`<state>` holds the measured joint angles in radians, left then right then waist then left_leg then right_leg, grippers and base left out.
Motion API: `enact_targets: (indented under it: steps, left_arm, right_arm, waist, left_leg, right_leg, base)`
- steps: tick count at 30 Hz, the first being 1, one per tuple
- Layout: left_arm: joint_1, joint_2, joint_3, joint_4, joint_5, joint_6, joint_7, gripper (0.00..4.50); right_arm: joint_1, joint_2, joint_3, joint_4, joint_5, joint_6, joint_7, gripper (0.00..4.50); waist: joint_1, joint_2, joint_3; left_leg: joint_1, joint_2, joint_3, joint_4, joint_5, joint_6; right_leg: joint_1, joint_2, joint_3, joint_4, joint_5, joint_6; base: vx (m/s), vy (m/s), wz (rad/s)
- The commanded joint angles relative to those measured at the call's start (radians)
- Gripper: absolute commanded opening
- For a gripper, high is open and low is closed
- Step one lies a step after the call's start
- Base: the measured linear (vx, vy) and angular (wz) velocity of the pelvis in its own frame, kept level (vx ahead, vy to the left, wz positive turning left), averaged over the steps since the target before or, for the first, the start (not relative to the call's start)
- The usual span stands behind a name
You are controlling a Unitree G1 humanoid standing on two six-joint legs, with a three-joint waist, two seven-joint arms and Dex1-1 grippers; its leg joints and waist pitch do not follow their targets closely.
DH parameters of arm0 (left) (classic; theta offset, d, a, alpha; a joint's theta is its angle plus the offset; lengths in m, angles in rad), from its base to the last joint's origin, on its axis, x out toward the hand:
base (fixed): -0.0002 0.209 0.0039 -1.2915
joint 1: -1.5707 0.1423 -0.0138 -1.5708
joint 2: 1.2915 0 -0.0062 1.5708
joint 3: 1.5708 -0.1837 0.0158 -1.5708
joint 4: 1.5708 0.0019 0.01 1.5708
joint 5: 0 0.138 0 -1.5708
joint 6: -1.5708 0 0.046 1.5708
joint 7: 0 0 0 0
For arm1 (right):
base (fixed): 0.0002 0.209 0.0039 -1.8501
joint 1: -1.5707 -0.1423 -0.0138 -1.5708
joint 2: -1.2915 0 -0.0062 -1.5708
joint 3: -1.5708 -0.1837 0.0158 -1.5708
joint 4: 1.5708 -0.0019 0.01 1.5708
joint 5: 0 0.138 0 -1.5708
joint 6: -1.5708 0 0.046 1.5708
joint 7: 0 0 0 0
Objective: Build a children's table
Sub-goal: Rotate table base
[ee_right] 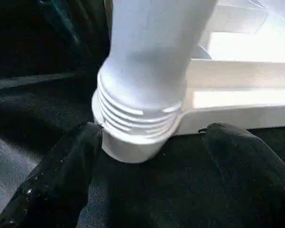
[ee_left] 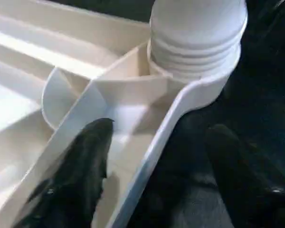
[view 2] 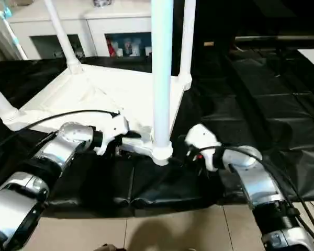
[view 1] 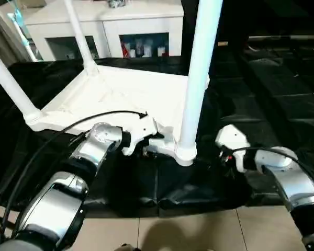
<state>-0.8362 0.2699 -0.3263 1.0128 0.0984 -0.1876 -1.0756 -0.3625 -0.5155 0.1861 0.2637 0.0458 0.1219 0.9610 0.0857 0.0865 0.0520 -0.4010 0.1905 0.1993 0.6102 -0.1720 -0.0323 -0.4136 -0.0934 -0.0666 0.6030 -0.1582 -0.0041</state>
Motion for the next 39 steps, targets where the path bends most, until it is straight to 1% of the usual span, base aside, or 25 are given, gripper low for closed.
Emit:
enact_targets:
  steps: [1,3,6,8,10,11,14,16,19,21,22,23,25,26,28,29,30,32,33,34,35,36,37,38,39]
  left_arm:
    - [-0.024,0.011,-0.010,0.025,0.024,-0.013,0.021,3.16]
    - [-0.039,0.010,-0.012,0.049,0.040,-0.014,0.050,2.90]
    - [-0.052,0.003,-0.007,0.078,0.054,-0.017,0.066,2.72]
    - [-0.055,0.001,-0.013,0.083,0.063,-0.014,0.071,2.46]
    - [-0.061,-0.003,-0.018,0.096,0.074,-0.011,0.086,2.31]
    - [-0.064,-0.006,-0.019,0.101,0.078,-0.010,0.089,2.31]
    - [-0.074,-0.014,-0.023,0.120,0.089,-0.017,0.087,1.90]
    - [-0.080,-0.020,-0.027,0.130,0.096,-0.017,0.084,1.83]
    - [-0.088,-0.028,-0.030,0.140,0.104,-0.011,0.077,1.49]
    - [-0.092,-0.032,-0.034,0.147,0.111,-0.009,0.071,1.44]
    - [-0.094,-0.036,-0.030,0.151,0.111,0.000,0.067,1.32]
    - [-0.096,-0.039,-0.028,0.154,0.110,0.014,0.063,1.32]
    - [-0.099,-0.045,-0.018,0.161,0.100,0.042,0.053,1.17]
    - [-0.100,-0.048,-0.010,0.162,0.087,0.070,0.037,1.15]
    - [-0.099,-0.045,-0.018,0.158,0.096,0.086,0.028,0.99]
    - [-0.100,-0.044,-0.021,0.157,0.101,0.091,0.029,0.99]
    - [-0.097,-0.041,-0.023,0.151,0.106,0.100,0.031,0.94]
    - [-0.092,-0.039,-0.018,0.142,0.105,0.116,0.037,0.82]
    - [-0.084,-0.035,-0.009,0.130,0.099,0.137,0.041,0.78]
    - [-0.083,-0.034,-0.008,0.128,0.098,0.141,0.042,0.78]
    - [-0.078,-0.031,-0.004,0.122,0.095,0.155,0.048,0.74]
    - [-0.072,-0.029,-0.002,0.116,0.095,0.166,0.051,0.68]
    - [-0.063,-0.026,0.003,0.107,0.093,0.182,0.061,0.62]
    - [-0.049,-0.022,0.006,0.094,0.093,0.205,0.071,0.52]
    - [-0.037,-0.019,0.008,0.083,0.094,0.222,0.078,0.45]
  right_arm:
    - [0.001,-0.007,0.008,-0.041,0.010,0.019,0.006,3.96]
    - [0.002,-0.009,0.010,-0.052,0.014,0.029,0.005,3.96]
    - [0.003,-0.008,0.012,-0.061,0.008,0.039,0.005,3.96]
    - [0.003,-0.007,0.014,-0.060,0.005,0.038,0.004,3.96]
    - [0.002,-0.004,0.015,-0.061,0.001,0.039,0.003,3.96]
    - [0.002,-0.003,0.016,-0.060,-0.001,0.039,0.003,3.96]
    - [0.001,-0.002,0.018,-0.062,-0.006,0.042,0.002,3.96]
    - [0.000,-0.001,0.020,-0.064,-0.008,0.044,0.001,3.96]
    - [-0.001,-0.001,0.024,-0.063,-0.011,0.043,0.000,3.96]
    - [-0.001,-0.001,0.027,-0.064,-0.014,0.041,-0.002,3.96]
    - [0.000,-0.001,0.028,-0.064,-0.014,0.041,-0.002,3.96]
    - [0.000,-0.001,0.028,-0.065,-0.014,0.041,-0.003,3.96]
    - [0.001,-0.001,0.028,-0.067,-0.015,0.040,-0.005,3.96]
    - [0.000,0.001,0.027,-0.065,-0.019,0.035,-0.013,3.96]
    - [-0.011,0.008,0.021,-0.046,-0.030,0.032,-0.039,3.96]
    - [-0.015,0.011,0.018,-0.037,-0.035,0.032,-0.051,3.96]
    - [-0.030,0.017,0.010,-0.008,-0.050,0.026,-0.086,3.96]
    - [-0.052,0.024,-0.003,0.032,-0.071,0.008,-0.136,3.96]
    - [-0.068,0.030,-0.016,0.058,-0.080,-0.001,-0.172,3.96]
    - [-0.071,0.031,-0.018,0.061,-0.080,0.001,-0.176,3.96]
    - [-0.076,0.034,-0.025,0.066,-0.078,0.005,-0.187,3.96]
    - [-0.080,0.035,-0.028,0.069,-0.079,0.005,-0.197,3.96]
    - [-0.085,0.038,-0.034,0.073,-0.079,0.009,-0.209,3.96]
    - [-0.088,0.040,-0.039,0.076,-0.077,0.012,-0.217,3.96]
    - [-0.089,0.041,-0.042,0.077,-0.075,0.013,-0.222,3.96]
  waist:
    - [0.002,-0.015,-0.077]
    - [0.003,-0.015,-0.077]
    - [0.004,-0.015,-0.077]
    - [0.004,-0.015,-0.077]
    - [0.004,-0.015,-0.077]
    - [0.004,-0.014,-0.078]
    - [0.005,-0.015,-0.078]
    - [0.005,-0.014,-0.078]
    - [0.005,-0.014,-0.077]
    - [0.006,-0.014,-0.077]
    - [0.005,-0.015,-0.077]
    - [0.005,-0.014,-0.078]
    - [0.005,-0.017,-0.078]
    - [0.005,-0.015,-0.078]
    - [0.003,-0.017,-0.078]
    - [0.003,-0.017,-0.078]
    - [0.002,-0.018,-0.078]
    - [-0.002,-0.015,-0.080]
    - [-0.007,-0.015,-0.079]
    - [-0.010,-0.016,-0.078]
    - [-0.015,-0.016,-0.078]
    - [-0.021,-0.016,-0.078]
    - [-0.024,-0.017,-0.078]
    - [-0.029,-0.018,-0.079]
    - [-0.032,-0.017,-0.080]
  left_leg:
    - [0.024,0.034,-0.024,-0.069,-0.246,0.072]
    - [0.025,0.034,-0.024,-0.069,-0.247,0.068]
    - [0.025,0.034,-0.024,-0.069,-0.252,0.063]
    - [0.024,0.034,-0.025,-0.071,-0.253,0.062]
    - [0.024,0.034,-0.025,-0.070,-0.249,0.064]
    - [0.024,0.033,-0.025,-0.069,-0.247,0.064]
    - [0.024,0.033,-0.025,-0.069,-0.239,0.070]
    - [0.024,0.034,-0.024,-0.069,-0.242,0.070]
    - [0.025,0.034,-0.025,-0.070,-0.248,0.066]
    - [0.024,0.034,-0.025,-0.070,-0.249,0.068]
    - [0.024,0.034,-0.025,-0.070,-0.248,0.068]
    - [0.024,0.034,-0.025,-0.069,-0.243,0.068]
    - [0.021,0.033,-0.025,-0.069,-0.235,0.071]
    - [0.022,0.032,-0.025,-0.068,-0.230,0.073]
    - [0.020,0.032,-0.025,-0.068,-0.222,0.076]
    - [0.020,0.031,-0.025,-0.067,-0.219,0.079]
    - [0.020,0.031,-0.025,-0.067,-0.218,0.080]
    - [0.020,0.031,-0.025,-0.067,-0.218,0.078]
    - [0.018,0.030,-0.026,-0.067,-0.220,0.077]
    - [0.017,0.030,-0.026,-0.068,-0.222,0.075]
    - [0.018,0.028,-0.025,-0.068,-0.224,0.076]
    - [0.016,0.028,-0.026,-0.068,-0.221,0.079]
    - [0.016,0.028,-0.026,-0.068,-0.217,0.080]
    - [0.014,0.027,-0.026,-0.066,-0.208,0.087]
    - [0.016,0.027,-0.025,-0.065,-0.202,0.093]
  right_leg:
    - [0.053,-0.051,0.031,-0.077,-0.260,-0.218]
    - [0.053,-0.051,0.031,-0.076,-0.261,-0.218]
    - [0.052,-0.052,0.030,-0.078,-0.264,-0.218]
    - [0.053,-0.052,0.030,-0.078,-0.264,-0.219]
    - [0.053,-0.052,0.030,-0.077,-0.253,-0.220]
    - [0.054,-0.052,0.030,-0.077,-0.249,-0.221]
    - [0.054,-0.053,0.030,-0.077,-0.240,-0.224]
    - [0.053,-0.052,0.030,-0.077,-0.241,-0.224]
    - [0.054,-0.054,0.030,-0.078,-0.245,-0.224]
    - [0.054,-0.054,0.031,-0.079,-0.246,-0.227]
    - [0.054,-0.054,0.031,-0.079,-0.245,-0.226]
    - [0.055,-0.054,0.031,-0.077,-0.236,-0.229]
    - [0.057,-0.054,0.030,-0.075,-0.223,-0.232]
    - [0.057,-0.055,0.030,-0.075,-0.223,-0.233]
    - [0.058,-0.056,0.030,-0.075,-0.223,-0.234]
    - [0.058,-0.055,0.029,-0.076,-0.224,-0.234]
    - [0.057,-0.055,0.030,-0.076,-0.224,-0.235]
    - [0.057,-0.054,0.028,-0.074,-0.218,-0.241]
    - [0.058,-0.054,0.028,-0.073,-0.213,-0.243]
    - [0.059,-0.054,0.027,-0.073,-0.215,-0.245]
    - [0.060,-0.054,0.026,-0.075,-0.219,-0.243]
    - [0.062,-0.054,0.026,-0.075,-0.215,-0.245]
    - [0.063,-0.053,0.026,-0.074,-0.208,-0.246]
    - [0.063,-0.052,0.026,-0.073,-0.193,-0.251]
    - [0.064,-0.053,0.027,-0.072,-0.181,-0.256]
  base:
    - [0.000,0.000,0.00]
    - [0.000,0.000,0.00]
    - [0.000,0.000,0.00]
    - [0.000,0.000,0.00]
    - [0.000,0.000,0.00]
    - [0.000,0.000,0.00]
    - [0.000,0.000,0.00]
    - [0.000,0.000,0.00]
    - [0.000,0.000,0.00]
    - [0.000,0.000,0.00]
    - [0.000,0.000,0.00]
    - [0.000,0.000,0.00]
    - [0.000,0.000,0.00]
    - [0.000,0.000,0.00]
    - [0.000,0.000,0.00]
    - [0.000,0.000,0.00]
    - [0.000,0.000,0.00]
    - [0.000,0.000,0.00]
    - [0.000,0.000,0.00]
    - [0.000,0.000,0.00]
    - [0.000,0.000,0.00]
    - [0.000,0.000,0.00]
    - [0.000,0.000,0.00]
    - [0.000,0.000,0.00]
    - [0.000,0.000,0.00]
